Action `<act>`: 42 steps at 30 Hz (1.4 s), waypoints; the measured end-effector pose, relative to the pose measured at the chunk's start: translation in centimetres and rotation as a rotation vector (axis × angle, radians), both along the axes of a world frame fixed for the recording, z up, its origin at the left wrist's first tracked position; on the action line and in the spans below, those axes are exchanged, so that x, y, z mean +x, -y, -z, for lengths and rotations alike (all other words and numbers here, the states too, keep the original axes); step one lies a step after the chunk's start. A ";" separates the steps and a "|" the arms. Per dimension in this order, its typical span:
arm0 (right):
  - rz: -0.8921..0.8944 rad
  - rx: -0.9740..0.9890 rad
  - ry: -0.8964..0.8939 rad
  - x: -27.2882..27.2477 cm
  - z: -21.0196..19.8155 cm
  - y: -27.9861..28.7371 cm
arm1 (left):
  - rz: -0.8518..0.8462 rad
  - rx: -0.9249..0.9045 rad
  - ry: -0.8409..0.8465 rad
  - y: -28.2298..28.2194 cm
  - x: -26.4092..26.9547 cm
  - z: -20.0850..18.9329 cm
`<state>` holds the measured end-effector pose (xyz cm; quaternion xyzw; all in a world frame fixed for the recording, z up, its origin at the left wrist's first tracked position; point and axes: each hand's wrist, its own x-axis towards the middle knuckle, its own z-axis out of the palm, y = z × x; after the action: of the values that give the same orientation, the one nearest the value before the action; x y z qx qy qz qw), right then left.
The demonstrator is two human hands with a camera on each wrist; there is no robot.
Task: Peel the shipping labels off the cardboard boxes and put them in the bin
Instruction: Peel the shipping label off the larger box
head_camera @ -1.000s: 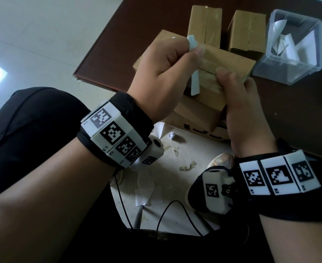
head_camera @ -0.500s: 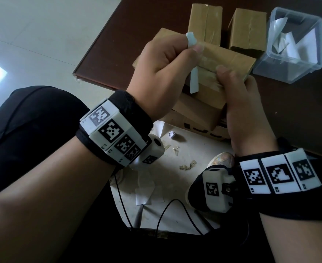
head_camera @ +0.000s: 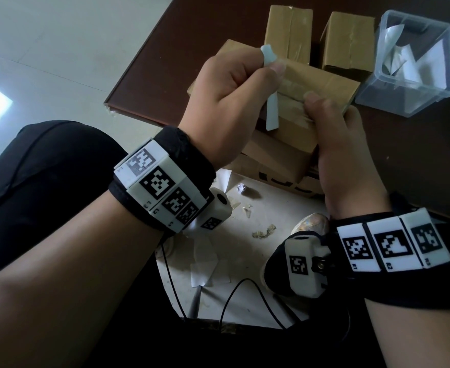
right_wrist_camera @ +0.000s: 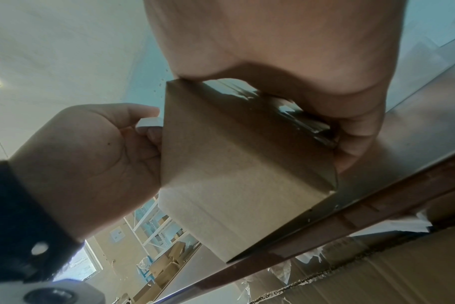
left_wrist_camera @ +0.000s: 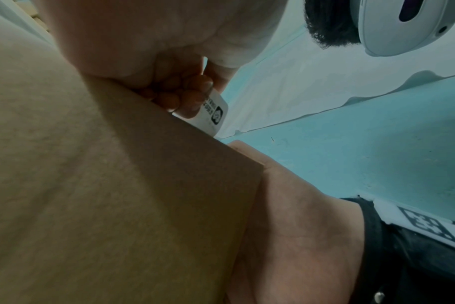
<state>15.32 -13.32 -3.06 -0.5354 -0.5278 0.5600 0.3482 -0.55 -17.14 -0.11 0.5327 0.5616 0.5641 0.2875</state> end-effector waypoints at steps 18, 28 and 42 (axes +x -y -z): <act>-0.011 0.012 -0.002 0.0 0.0 0.0 | 0.005 0.024 0.024 -0.1 -0.1 0.1; -0.002 0.018 0.002 0.0 -0.1 0.0 | -0.001 0.025 0.046 -0.1 -0.1 0.1; -0.004 0.020 0.009 0.0 0.0 -0.1 | 0.010 0.024 0.056 -0.1 -0.1 0.0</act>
<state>15.31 -13.24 -3.02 -0.5332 -0.5360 0.5531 0.3499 -0.62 -17.07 -0.14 0.5228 0.5437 0.5843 0.2994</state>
